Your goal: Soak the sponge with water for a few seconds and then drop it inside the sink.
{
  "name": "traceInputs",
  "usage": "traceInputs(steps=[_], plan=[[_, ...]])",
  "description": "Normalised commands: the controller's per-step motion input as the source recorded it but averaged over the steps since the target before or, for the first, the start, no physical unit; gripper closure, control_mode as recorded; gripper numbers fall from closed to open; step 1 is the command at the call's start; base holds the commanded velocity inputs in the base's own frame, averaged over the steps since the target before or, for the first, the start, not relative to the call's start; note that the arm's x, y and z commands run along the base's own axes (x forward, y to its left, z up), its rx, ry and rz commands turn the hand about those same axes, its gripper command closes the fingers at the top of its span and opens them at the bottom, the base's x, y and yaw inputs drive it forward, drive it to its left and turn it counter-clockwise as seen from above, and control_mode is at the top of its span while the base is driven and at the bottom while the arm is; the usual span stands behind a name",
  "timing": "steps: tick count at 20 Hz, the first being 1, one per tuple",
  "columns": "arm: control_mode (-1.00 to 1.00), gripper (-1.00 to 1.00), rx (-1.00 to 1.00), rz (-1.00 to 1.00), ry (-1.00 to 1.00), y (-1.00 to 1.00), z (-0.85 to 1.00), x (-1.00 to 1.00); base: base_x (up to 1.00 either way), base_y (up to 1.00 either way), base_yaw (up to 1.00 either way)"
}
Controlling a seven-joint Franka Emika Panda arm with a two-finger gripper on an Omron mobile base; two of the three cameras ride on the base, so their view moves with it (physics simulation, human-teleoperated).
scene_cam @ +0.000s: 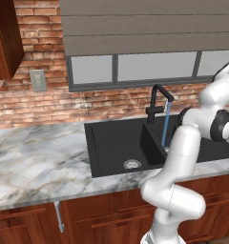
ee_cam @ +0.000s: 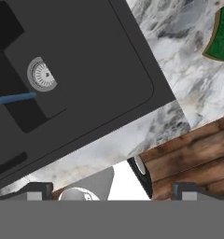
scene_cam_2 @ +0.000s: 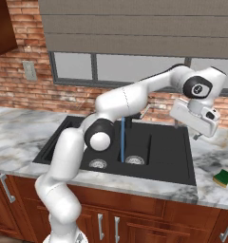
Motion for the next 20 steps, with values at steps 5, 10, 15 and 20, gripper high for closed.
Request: traceInputs(steps=[5,10,15,20], plan=[[-1.0,-1.0,0.0,0.0,-0.09,-0.09,-0.11,0.02,0.0,0.0,0.0],[-1.0,-1.0,-0.02,0.0,-0.13,-0.11,-0.17,0.05,0.0,0.0,0.0],[-1.0,-1.0,-0.04,0.0,-0.12,0.0,-0.18,0.28,0.0,0.0,0.0],[-1.0,-1.0,-0.01,0.01,-0.15,0.0,-0.28,0.53,0.0,0.0,0.0]])
